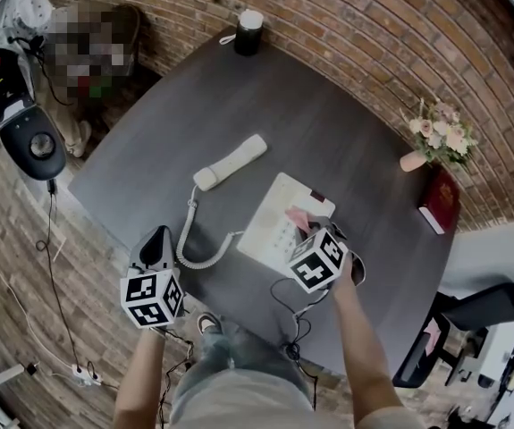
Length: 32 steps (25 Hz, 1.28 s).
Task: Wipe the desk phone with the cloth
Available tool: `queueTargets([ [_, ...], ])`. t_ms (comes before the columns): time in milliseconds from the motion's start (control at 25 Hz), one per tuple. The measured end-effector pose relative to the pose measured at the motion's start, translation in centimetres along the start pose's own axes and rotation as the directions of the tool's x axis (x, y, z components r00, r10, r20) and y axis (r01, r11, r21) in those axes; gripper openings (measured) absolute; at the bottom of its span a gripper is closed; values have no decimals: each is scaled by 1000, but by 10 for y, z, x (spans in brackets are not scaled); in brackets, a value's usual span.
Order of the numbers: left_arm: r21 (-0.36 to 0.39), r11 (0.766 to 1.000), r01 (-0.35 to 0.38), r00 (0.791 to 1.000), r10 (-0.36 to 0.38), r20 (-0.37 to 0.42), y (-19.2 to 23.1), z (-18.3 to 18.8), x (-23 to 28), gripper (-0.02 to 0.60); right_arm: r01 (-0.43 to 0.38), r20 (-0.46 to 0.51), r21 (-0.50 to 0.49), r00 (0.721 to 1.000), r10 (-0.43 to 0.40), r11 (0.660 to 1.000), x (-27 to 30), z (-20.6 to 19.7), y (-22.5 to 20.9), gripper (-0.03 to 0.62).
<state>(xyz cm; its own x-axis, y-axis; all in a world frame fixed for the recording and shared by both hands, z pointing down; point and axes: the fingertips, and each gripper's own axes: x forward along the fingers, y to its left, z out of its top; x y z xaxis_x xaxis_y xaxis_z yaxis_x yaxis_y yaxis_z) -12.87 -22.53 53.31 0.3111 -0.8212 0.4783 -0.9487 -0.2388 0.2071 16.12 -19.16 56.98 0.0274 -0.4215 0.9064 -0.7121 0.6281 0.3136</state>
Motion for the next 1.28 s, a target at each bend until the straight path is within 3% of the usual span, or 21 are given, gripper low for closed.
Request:
queueTargets([
  [1280,15,1000,-4,1000,4,-1,1,-18,-42,5,-48,6,-11,999,48,999,-13,-16,58,21],
])
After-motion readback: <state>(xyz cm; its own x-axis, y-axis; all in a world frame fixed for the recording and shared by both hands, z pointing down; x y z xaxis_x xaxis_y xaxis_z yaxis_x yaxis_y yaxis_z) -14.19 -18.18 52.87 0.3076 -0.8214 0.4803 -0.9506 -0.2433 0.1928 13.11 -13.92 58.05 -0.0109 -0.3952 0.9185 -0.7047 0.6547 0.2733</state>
